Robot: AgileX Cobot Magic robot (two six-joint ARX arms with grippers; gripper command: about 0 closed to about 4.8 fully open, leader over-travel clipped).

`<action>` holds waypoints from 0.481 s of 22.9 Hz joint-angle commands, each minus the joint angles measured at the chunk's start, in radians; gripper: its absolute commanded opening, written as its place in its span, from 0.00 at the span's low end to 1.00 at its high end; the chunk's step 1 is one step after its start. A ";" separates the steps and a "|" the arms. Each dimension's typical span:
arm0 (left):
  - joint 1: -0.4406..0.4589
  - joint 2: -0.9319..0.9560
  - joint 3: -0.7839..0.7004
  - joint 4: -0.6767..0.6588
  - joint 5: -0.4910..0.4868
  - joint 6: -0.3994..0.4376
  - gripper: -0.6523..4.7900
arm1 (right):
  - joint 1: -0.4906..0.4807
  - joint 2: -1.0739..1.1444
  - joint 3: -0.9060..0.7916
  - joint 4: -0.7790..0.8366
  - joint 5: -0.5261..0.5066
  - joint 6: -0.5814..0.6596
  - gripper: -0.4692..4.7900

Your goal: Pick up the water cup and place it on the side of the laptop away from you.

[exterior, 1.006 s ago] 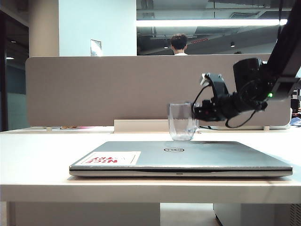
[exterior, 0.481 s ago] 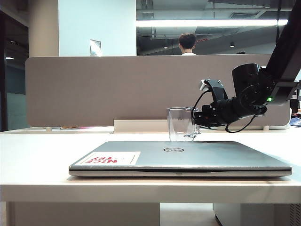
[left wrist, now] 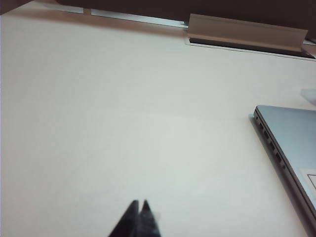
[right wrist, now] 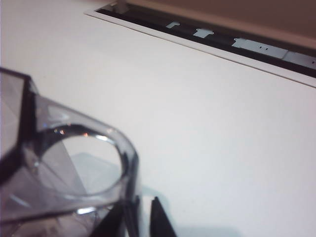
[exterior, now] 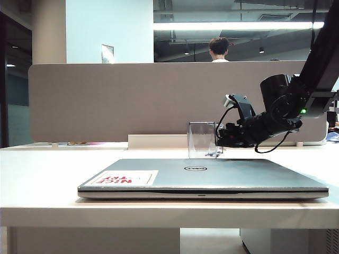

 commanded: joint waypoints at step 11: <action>0.001 0.001 0.002 -0.016 0.001 -0.003 0.11 | -0.003 -0.092 0.002 -0.190 0.031 -0.046 0.32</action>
